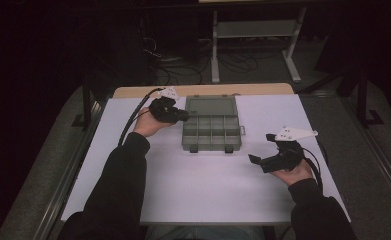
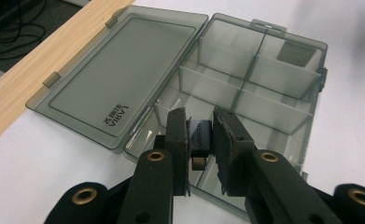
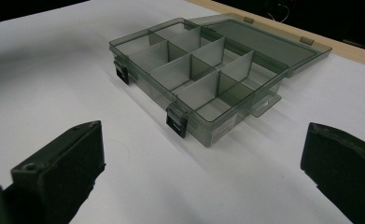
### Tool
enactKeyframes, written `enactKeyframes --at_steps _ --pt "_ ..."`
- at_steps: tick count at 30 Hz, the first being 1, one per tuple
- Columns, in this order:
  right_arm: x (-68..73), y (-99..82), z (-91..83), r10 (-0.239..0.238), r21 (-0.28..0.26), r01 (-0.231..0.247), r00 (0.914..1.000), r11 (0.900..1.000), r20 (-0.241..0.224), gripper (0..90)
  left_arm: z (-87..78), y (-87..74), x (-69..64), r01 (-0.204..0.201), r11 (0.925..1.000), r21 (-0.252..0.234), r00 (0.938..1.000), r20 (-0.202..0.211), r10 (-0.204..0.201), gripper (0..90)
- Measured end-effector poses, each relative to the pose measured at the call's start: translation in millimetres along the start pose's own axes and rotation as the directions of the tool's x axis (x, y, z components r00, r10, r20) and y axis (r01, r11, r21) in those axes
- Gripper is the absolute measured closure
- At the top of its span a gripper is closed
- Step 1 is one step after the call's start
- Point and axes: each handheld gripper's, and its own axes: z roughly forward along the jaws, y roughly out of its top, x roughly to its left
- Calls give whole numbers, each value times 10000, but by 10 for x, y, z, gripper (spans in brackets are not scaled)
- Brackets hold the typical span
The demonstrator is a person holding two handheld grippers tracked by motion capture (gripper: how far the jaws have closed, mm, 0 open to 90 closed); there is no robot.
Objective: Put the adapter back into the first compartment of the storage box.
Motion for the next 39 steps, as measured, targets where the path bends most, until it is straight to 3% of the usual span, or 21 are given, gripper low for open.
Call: enactKeyframes --at_steps 9,20,28,30,37,39 --pt "-2 -2 4 27 28 -27 10000 10000 -12 0 100 -22 58 227 9992 -339 9997 -119 -231 765" --pt "2 -1 4 7 31 -7 10000 10000 -31 0 290 -98 82 462 9988 -166 9986 -250 -466 763" --pt "11 -2 26 -18 120 19 10000 9999 -66 0 386 -180 110 787 9968 -119 9968 -102 -788 755" --pt "6 -3 24 1 113 0 10000 9999 -72 0 378 -163 103 831 9962 -253 9965 125 -829 680" --pt "12 -2 24 -14 120 15 10000 9999 -77 0 232 -122 88 901 9940 -619 9959 104 -896 515" --pt "8 -5 25 5 123 -4 10000 9999 -81 0 189 -117 82 1009 9921 -751 9947 275 -991 466"
